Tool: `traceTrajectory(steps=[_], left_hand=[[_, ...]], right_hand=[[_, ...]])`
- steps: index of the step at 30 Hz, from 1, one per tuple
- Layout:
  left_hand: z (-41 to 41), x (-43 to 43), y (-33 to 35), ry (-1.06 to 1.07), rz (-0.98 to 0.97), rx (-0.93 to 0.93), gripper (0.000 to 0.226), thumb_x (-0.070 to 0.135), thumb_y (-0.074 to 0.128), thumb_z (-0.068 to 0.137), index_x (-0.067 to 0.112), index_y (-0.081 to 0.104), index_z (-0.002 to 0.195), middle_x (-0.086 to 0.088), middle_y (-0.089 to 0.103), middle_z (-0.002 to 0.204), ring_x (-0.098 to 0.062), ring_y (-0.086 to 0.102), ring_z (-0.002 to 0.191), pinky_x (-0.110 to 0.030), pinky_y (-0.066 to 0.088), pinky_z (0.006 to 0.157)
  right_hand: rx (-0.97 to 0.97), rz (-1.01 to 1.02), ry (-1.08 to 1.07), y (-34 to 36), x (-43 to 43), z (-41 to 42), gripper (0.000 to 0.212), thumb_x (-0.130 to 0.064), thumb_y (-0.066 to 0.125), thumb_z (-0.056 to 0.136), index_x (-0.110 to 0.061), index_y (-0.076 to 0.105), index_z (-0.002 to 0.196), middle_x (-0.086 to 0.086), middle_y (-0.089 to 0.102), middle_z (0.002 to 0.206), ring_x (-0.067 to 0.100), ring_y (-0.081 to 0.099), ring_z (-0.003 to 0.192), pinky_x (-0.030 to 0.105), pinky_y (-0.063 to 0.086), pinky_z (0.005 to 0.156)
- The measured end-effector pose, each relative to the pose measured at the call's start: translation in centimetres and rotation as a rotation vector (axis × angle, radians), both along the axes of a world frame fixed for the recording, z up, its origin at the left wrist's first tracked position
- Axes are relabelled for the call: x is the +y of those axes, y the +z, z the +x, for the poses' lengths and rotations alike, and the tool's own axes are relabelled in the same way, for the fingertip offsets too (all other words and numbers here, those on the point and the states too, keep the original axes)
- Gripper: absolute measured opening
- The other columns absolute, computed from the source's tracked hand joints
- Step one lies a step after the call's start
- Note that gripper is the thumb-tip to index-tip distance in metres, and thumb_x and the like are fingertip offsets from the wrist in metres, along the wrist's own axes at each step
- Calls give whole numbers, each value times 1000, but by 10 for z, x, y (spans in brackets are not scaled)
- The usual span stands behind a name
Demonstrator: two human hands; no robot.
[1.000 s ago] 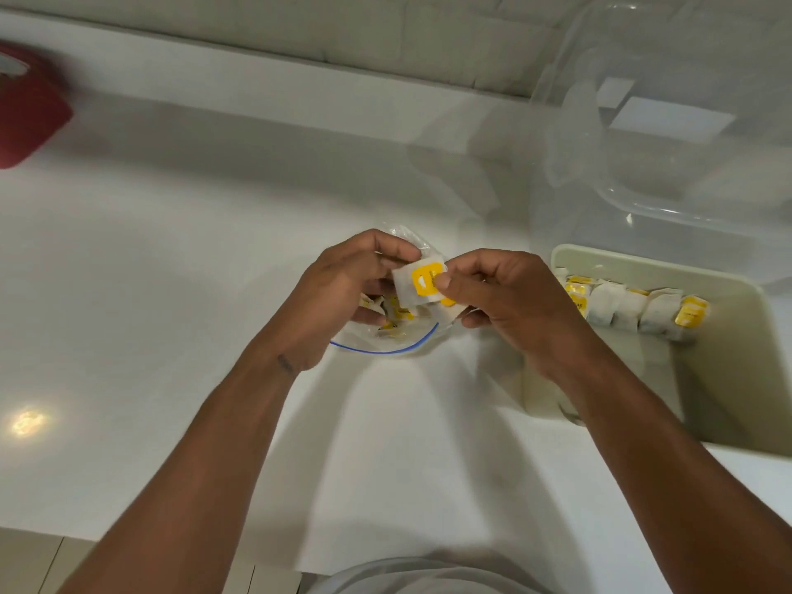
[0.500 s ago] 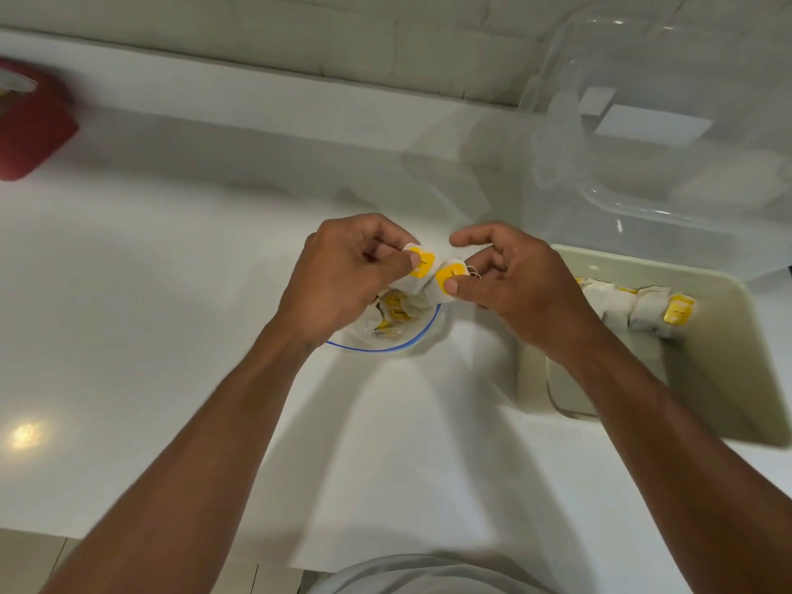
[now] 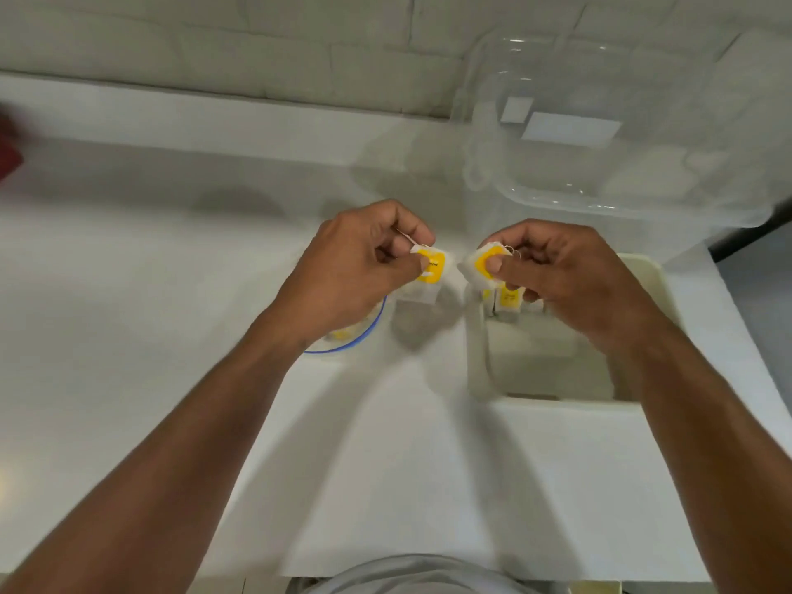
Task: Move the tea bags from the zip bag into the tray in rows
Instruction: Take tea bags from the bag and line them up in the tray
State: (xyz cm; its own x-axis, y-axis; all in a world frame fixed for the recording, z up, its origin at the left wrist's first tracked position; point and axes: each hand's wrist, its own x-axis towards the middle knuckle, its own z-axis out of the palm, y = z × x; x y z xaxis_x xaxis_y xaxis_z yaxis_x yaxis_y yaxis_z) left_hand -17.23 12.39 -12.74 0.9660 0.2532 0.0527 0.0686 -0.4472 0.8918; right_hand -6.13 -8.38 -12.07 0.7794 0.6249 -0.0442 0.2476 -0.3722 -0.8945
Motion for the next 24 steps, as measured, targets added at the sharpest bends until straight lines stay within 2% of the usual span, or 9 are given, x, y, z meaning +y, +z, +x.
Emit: traceTrajectory(steps=[2,4,8,11,15,18,21,24], left_hand=[[12,-15,3,-63,1,-4,16,20,75,86,27,72,100,9,73,78,-2,61,68,-19,48,69],[27,-30,5,-97,11,-4,11,22,76,85,26,74,95,9,74,78,-5,66,71,-20,48,68],[57,-60,2,-114,44,36,7,19,75,84,25,72,85,11,71,70,2,57,58,-11,38,56],[76,-81,-6,-153,88,96,8,18,76,81,25,73,83,10,69,70,1,59,61,-14,42,59],[101,-110,-23,-161,307,182,6,30,77,78,34,73,79,19,70,81,-1,64,77,-28,53,73],[114,-130,-36,-139,534,272,7,32,70,78,39,70,80,20,68,88,-10,62,89,-27,44,66],[118,-145,-48,-123,774,285,10,34,64,82,40,68,89,13,64,93,-15,59,91,-27,36,67],[119,-155,-59,-141,955,254,17,32,60,86,36,69,99,6,68,100,-19,64,96,-26,34,66]], right_hand=[[-12,-29,-23,3,-21,11,10,-13,72,87,-17,74,96,-4,66,70,4,55,59,14,42,53],[-21,-55,-49,4,-43,22,11,-12,71,87,-16,74,97,-13,66,67,1,54,57,11,41,52],[-55,-133,-68,-4,-77,44,9,-17,74,86,-22,74,93,-12,67,68,3,57,58,9,41,52],[-118,-233,-63,-16,-97,59,5,-24,74,86,-27,73,90,-10,67,69,3,58,60,11,41,54],[-176,-390,-45,-38,-115,79,3,-29,73,86,-29,72,88,-5,68,72,5,61,63,22,45,62],[-164,-479,21,-59,-121,87,6,-25,72,86,-30,70,90,-10,66,74,2,60,65,11,40,57],[-193,-628,89,-77,-126,90,13,-30,73,85,-37,63,90,-15,62,76,13,63,78,24,46,68],[-255,-686,83,-84,-130,92,11,-38,70,84,-37,59,86,-15,62,81,13,60,85,32,50,74]])
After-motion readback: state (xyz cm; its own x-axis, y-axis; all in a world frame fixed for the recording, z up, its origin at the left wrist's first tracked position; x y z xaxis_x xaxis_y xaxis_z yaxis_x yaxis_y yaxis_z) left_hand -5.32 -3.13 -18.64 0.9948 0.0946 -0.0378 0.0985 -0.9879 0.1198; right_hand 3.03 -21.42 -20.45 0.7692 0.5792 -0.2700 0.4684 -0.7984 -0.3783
